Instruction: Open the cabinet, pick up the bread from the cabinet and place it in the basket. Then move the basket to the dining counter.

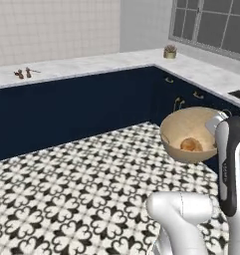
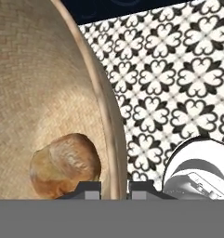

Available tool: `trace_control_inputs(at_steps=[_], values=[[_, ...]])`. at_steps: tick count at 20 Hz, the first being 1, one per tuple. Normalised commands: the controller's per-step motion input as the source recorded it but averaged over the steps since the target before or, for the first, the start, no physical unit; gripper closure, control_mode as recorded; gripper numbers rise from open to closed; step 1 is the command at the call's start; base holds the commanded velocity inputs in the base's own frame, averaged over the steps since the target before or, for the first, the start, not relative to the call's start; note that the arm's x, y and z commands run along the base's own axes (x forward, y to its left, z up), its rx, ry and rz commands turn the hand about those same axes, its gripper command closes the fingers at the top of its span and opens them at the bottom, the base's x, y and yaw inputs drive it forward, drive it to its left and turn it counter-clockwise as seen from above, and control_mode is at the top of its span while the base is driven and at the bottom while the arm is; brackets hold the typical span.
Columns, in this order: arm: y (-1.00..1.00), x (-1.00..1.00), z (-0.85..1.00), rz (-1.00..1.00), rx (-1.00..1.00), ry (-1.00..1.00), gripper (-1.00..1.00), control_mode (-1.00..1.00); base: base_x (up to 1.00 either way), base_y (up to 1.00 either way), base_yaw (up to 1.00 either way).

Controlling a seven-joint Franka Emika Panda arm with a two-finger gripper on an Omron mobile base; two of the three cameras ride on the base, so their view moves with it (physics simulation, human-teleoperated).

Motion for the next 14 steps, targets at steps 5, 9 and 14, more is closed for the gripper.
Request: trace_control_inputs(at_steps=[5,9,14], values=[[0.00,0.00,0.00,0.00,0.00,0.00,1.00,1.00,1.00,-0.22,0.32],[0.00,0.00,0.00,0.00,0.00,0.00,1.00,1.00,1.00,-0.14,0.03],[0.00,0.00,0.00,0.00,0.00,0.00,1.00,1.00,1.00,0.00,0.44]])
